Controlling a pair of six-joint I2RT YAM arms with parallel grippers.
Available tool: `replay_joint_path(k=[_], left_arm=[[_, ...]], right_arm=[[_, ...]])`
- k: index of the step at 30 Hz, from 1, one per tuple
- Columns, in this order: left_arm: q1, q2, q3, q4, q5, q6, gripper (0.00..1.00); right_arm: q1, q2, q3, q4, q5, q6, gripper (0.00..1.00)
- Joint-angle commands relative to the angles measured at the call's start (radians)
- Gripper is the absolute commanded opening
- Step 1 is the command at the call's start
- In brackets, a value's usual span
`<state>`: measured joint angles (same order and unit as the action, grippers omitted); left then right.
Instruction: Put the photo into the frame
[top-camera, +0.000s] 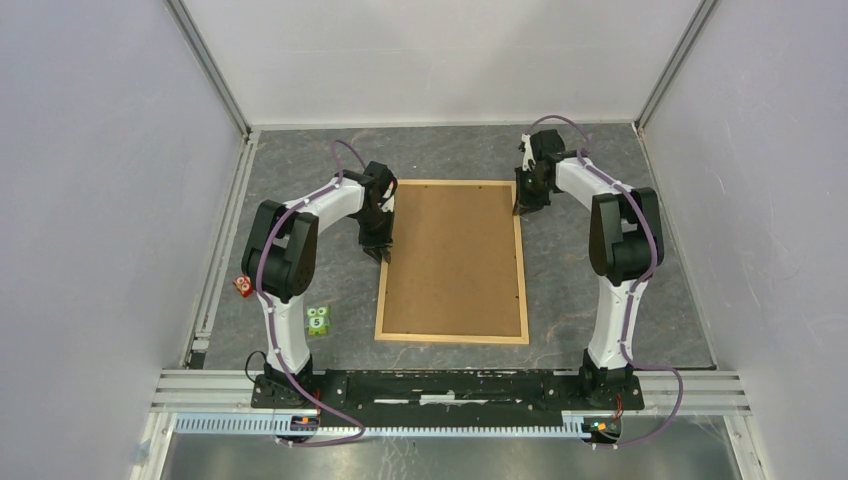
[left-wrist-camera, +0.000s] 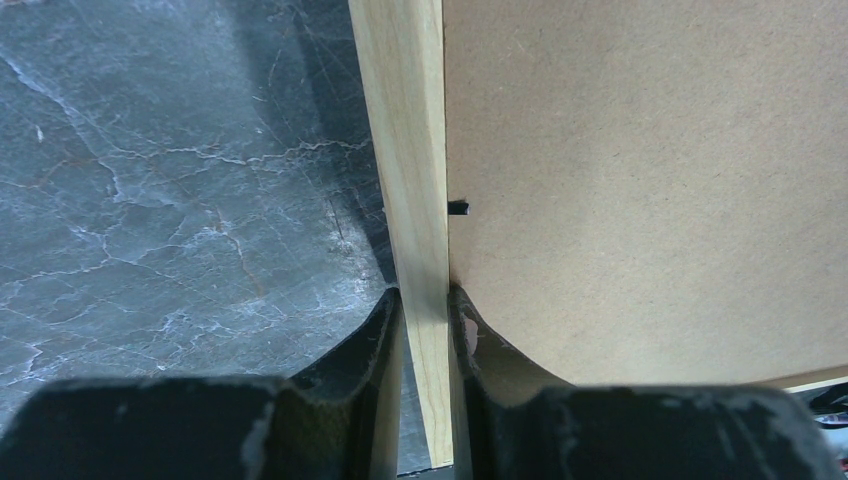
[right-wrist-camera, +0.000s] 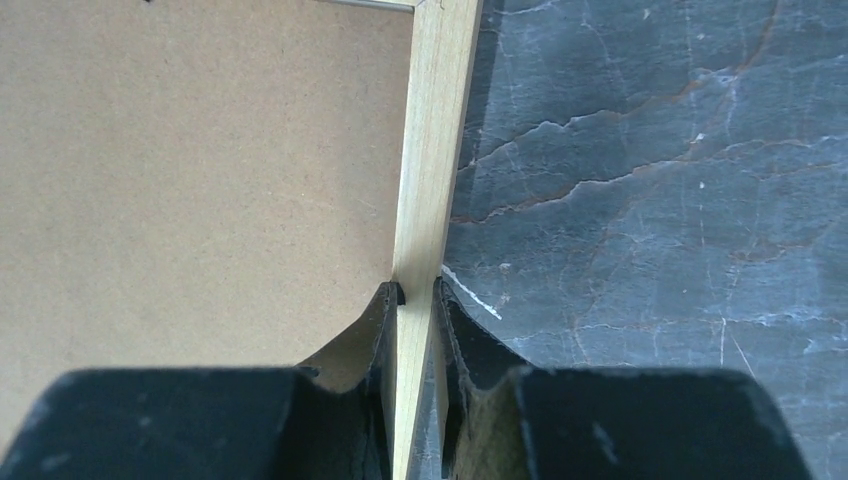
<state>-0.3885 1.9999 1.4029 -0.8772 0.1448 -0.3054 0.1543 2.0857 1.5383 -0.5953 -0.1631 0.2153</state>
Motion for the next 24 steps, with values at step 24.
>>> replay_joint_path(k=[24], left_arm=[[-0.020, 0.066, -0.051, 0.010, -0.079, 0.075, 0.04]], right_arm=[[0.084, 0.240, 0.061, -0.093, 0.182, -0.018, 0.21]])
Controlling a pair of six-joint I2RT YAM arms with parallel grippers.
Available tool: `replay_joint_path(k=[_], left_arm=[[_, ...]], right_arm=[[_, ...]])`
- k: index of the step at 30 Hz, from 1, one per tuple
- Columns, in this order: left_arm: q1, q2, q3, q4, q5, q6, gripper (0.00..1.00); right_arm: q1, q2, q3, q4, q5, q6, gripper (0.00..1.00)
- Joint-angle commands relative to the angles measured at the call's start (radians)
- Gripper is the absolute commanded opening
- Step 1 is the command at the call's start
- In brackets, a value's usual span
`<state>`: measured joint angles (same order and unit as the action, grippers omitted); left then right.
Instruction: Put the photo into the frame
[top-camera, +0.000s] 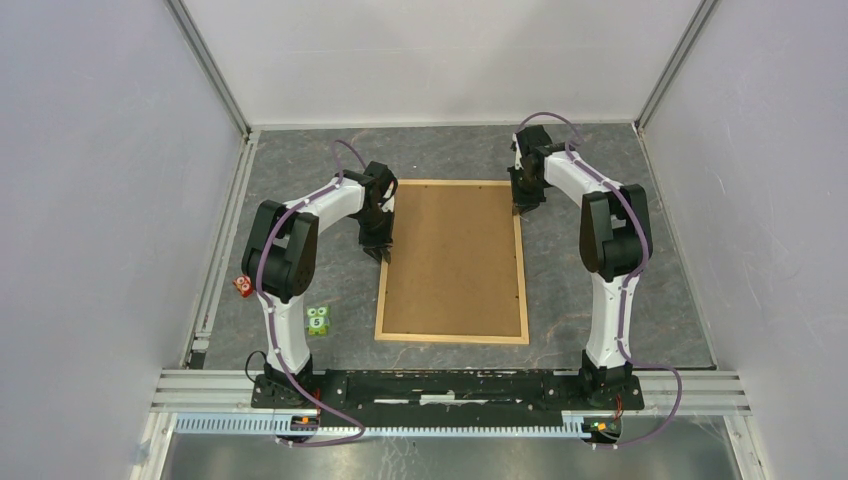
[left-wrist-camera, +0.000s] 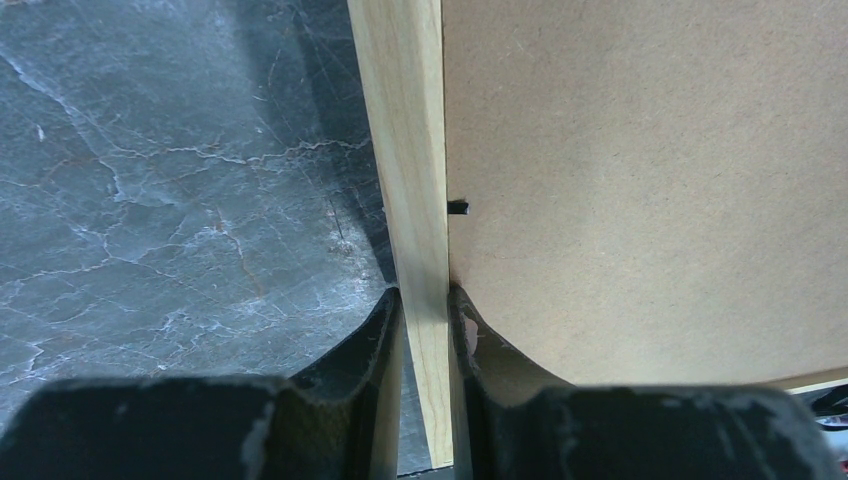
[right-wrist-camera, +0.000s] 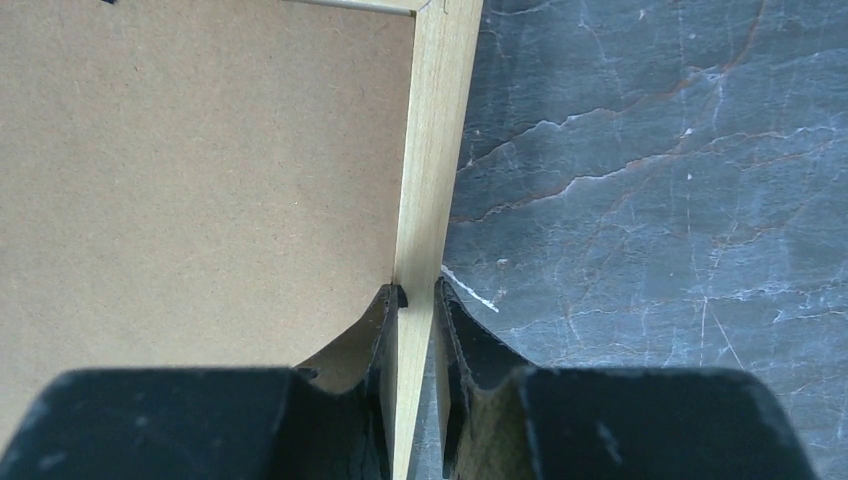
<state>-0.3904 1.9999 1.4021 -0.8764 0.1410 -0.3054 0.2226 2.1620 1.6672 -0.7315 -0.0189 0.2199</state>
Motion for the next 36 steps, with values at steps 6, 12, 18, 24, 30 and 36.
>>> replay_joint_path(k=[6, 12, 18, 24, 30, 36], left_arm=[[-0.021, 0.064, -0.049, 0.009, -0.074, 0.077, 0.04], [-0.023, 0.062, -0.052, 0.010, -0.074, 0.077, 0.03], [-0.025, 0.063, -0.052, 0.010, -0.072, 0.078, 0.03], [-0.024, 0.059, -0.054, 0.010, -0.076, 0.078, 0.03], [-0.026, 0.058, -0.054, 0.010, -0.071, 0.078, 0.03], [-0.027, 0.057, -0.055, 0.010, -0.074, 0.078, 0.03]], right_arm=[[0.030, 0.177, -0.041, 0.031, 0.036, -0.014, 0.24], [0.034, 0.182, -0.034, 0.044, -0.031, -0.004, 0.26], [0.030, 0.153, -0.024, 0.085, -0.174, 0.000, 0.30], [-0.017, 0.028, -0.024, 0.090, -0.227, -0.013, 0.48], [-0.043, -0.097, -0.081, 0.107, -0.135, -0.041, 0.53], [-0.054, -0.081, -0.061, 0.126, -0.117, -0.052, 0.42]])
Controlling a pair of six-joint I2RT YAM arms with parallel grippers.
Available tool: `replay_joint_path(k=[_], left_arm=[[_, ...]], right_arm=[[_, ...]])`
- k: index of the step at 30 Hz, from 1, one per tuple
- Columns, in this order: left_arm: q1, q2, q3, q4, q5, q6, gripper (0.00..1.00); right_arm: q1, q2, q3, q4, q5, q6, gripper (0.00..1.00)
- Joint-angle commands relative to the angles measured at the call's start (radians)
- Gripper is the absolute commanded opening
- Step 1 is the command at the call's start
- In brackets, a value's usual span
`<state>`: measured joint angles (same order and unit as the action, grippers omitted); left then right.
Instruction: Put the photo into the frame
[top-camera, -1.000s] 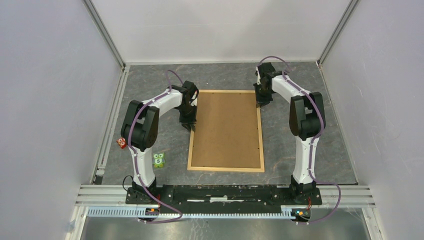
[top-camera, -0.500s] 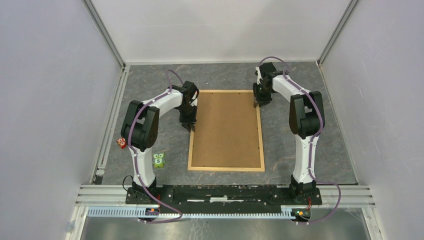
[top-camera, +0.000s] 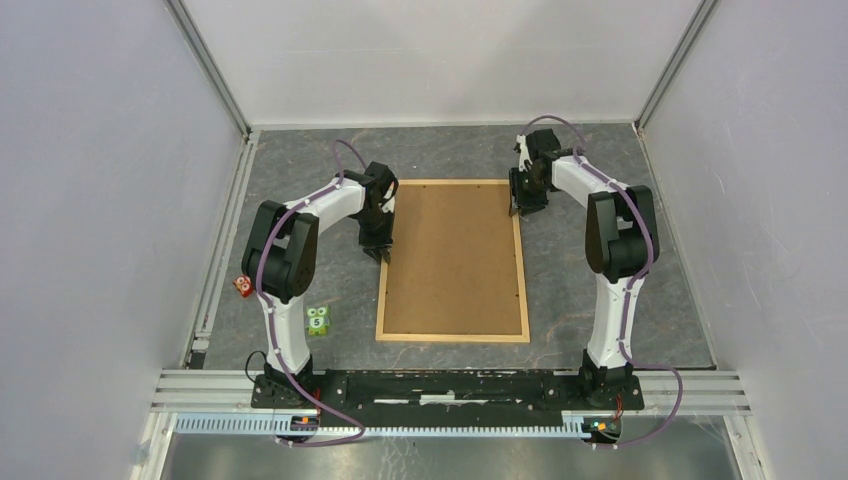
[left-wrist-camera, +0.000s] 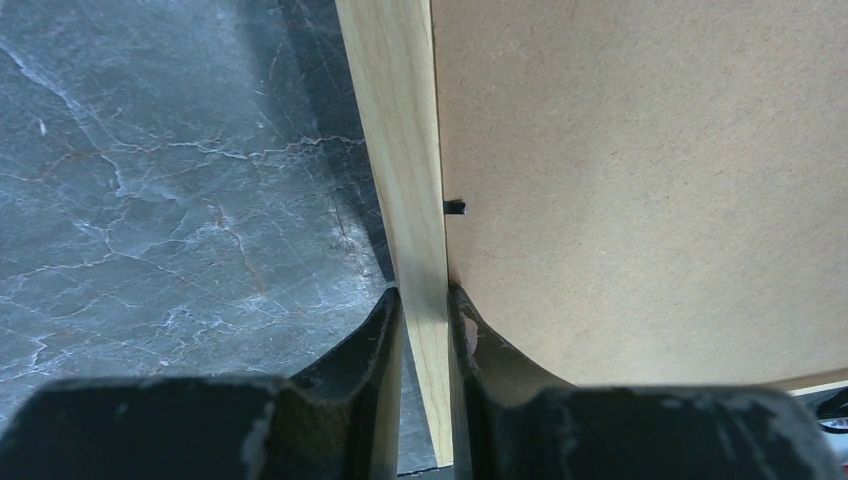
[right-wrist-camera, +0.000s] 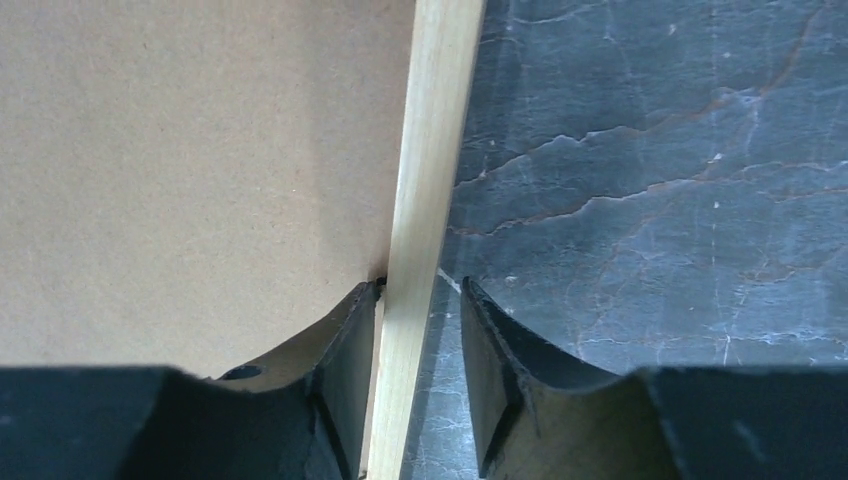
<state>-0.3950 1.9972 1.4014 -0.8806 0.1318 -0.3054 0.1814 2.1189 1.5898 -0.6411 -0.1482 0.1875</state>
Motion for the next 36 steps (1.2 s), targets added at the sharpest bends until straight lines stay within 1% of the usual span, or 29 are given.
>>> replay_joint_path(k=[1, 2, 3, 9, 11, 14, 20, 25, 27, 33, 36], left_arm=[[-0.023, 0.060, -0.054, 0.014, -0.065, 0.079, 0.03], [-0.023, 0.060, -0.054, 0.014, -0.065, 0.079, 0.03], [-0.022, 0.061, -0.055, 0.014, -0.064, 0.080, 0.03], [-0.022, 0.066, -0.052, 0.015, -0.062, 0.080, 0.03], [-0.024, 0.067, -0.051, 0.014, -0.058, 0.080, 0.03], [-0.023, 0.063, -0.053, 0.014, -0.060, 0.080, 0.03], [-0.022, 0.064, -0.053, 0.015, -0.060, 0.080, 0.03], [-0.023, 0.061, -0.053, 0.014, -0.058, 0.080, 0.03], [-0.025, 0.062, -0.053, 0.015, -0.055, 0.080, 0.03], [-0.026, 0.061, -0.055, 0.014, -0.061, 0.080, 0.03], [-0.025, 0.060, -0.054, 0.014, -0.062, 0.080, 0.03]], right_arm=[[-0.019, -0.031, 0.016, 0.046, -0.015, -0.015, 0.38], [-0.026, -0.025, 0.015, 0.054, -0.043, -0.006, 0.33], [-0.030, -0.023, 0.012, 0.059, -0.056, 0.001, 0.32], [-0.059, -0.026, -0.020, 0.093, -0.131, 0.019, 0.36], [-0.063, -0.024, -0.023, 0.086, -0.118, 0.017, 0.36], [-0.061, -0.026, -0.035, 0.076, -0.099, 0.006, 0.32], [-0.040, -0.005, -0.041, 0.032, -0.080, -0.026, 0.30], [-0.037, -0.018, -0.051, 0.007, -0.018, -0.037, 0.29], [-0.038, -0.018, -0.047, 0.005, 0.005, -0.038, 0.27], [-0.024, 0.036, -0.001, -0.016, 0.076, -0.035, 0.23], [0.011, 0.055, 0.013, -0.040, 0.191, -0.034, 0.22]])
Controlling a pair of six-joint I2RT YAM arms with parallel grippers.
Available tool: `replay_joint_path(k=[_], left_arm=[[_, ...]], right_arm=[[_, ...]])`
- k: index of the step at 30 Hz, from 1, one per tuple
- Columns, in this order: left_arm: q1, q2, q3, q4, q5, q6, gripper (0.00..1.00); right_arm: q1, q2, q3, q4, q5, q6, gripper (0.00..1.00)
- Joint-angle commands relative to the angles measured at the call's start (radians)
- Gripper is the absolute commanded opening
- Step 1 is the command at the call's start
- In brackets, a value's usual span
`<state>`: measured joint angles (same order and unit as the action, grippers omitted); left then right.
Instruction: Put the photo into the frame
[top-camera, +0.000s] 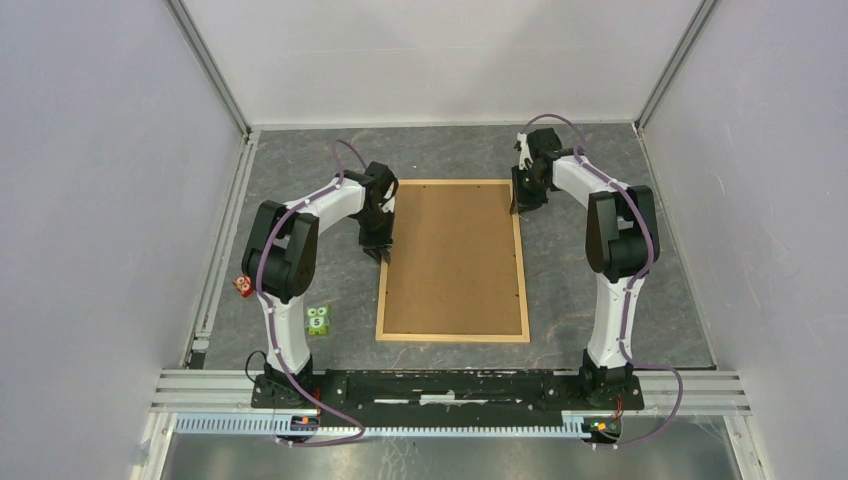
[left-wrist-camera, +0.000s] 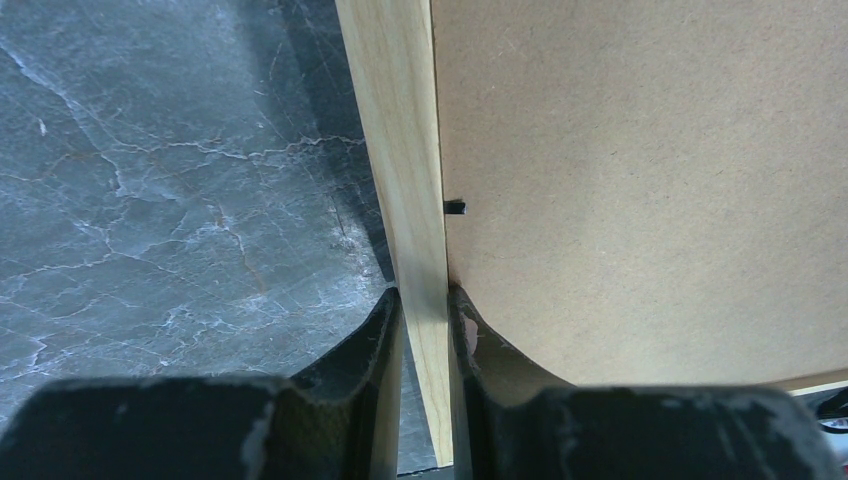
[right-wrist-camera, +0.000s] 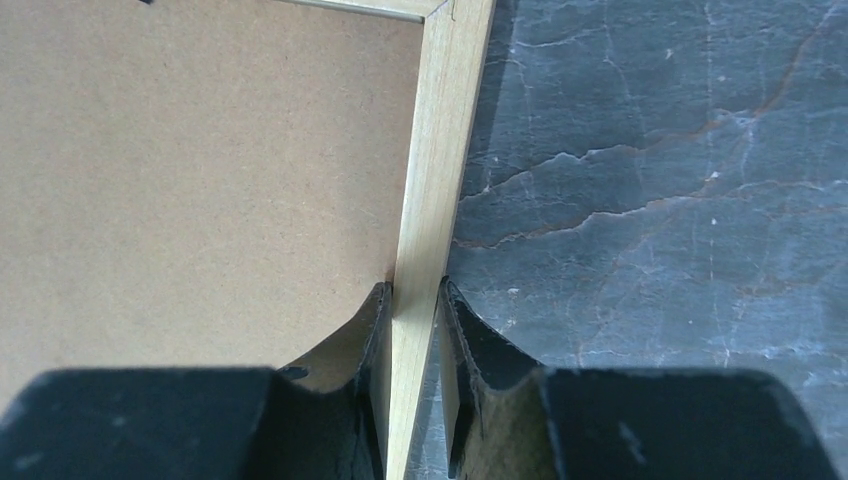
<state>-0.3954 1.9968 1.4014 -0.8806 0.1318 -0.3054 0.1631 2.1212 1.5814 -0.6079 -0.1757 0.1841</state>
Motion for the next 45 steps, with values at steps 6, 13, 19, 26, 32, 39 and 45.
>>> replay_joint_path(k=[6, 13, 19, 26, 32, 39, 45], left_arm=[[-0.025, 0.063, -0.053, 0.014, -0.057, 0.080, 0.03], [-0.029, 0.077, -0.047, 0.017, -0.018, 0.072, 0.03], [-0.010, 0.031, -0.042, 0.024, -0.037, 0.056, 0.11], [0.006, -0.035, -0.043, 0.023, -0.040, 0.054, 0.29], [0.002, -0.125, -0.067, 0.031, -0.045, 0.038, 0.37], [0.002, -0.070, -0.071, 0.034, -0.055, 0.061, 0.30], [0.001, -0.046, -0.071, 0.038, -0.052, 0.062, 0.28]], right_arm=[[0.096, 0.062, -0.142, 0.022, 0.182, 0.044, 0.21], [0.080, 0.015, -0.109, 0.118, -0.100, 0.055, 0.51], [0.069, -0.205, -0.179, 0.040, 0.064, -0.016, 0.86], [0.069, -0.474, -0.559, 0.145, 0.061, -0.011, 0.85], [0.058, -0.563, -0.654, 0.226, -0.014, 0.005, 0.63], [0.041, -0.513, -0.642, 0.282, -0.046, 0.004, 0.40], [0.042, -0.450, -0.633, 0.281, -0.077, 0.013, 0.38]])
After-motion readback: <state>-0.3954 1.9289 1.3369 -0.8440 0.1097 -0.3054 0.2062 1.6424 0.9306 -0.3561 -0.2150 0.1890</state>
